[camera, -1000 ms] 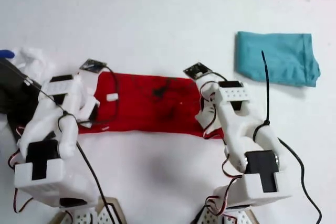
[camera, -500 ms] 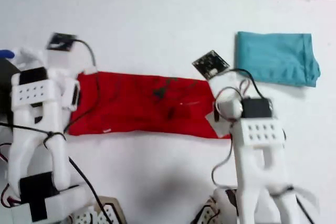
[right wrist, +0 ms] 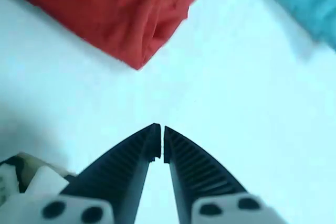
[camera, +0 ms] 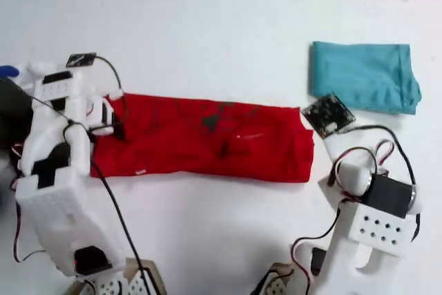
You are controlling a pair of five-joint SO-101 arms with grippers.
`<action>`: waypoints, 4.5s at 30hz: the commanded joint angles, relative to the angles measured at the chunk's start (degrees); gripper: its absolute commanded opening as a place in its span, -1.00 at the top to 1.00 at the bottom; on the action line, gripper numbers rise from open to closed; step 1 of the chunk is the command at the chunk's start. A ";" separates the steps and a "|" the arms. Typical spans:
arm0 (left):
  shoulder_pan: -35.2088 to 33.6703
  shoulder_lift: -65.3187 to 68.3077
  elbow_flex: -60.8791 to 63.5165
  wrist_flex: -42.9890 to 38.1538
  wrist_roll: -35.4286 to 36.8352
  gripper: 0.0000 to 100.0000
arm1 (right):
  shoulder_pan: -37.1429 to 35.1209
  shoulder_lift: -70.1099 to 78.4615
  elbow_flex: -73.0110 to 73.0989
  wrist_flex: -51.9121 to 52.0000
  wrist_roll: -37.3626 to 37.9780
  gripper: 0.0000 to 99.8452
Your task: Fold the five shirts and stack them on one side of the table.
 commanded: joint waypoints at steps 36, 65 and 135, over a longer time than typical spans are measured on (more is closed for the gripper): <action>3.52 5.01 -29.05 31.30 -6.86 0.95 | 22.73 -1.80 44.13 -44.44 1.14 0.96; 55.47 2.11 -41.45 23.65 -0.18 0.95 | 22.73 -1.80 44.66 -44.44 0.97 0.96; 32.44 13.63 -37.14 8.44 -1.76 0.94 | 22.81 -1.80 44.57 -44.88 -2.02 0.96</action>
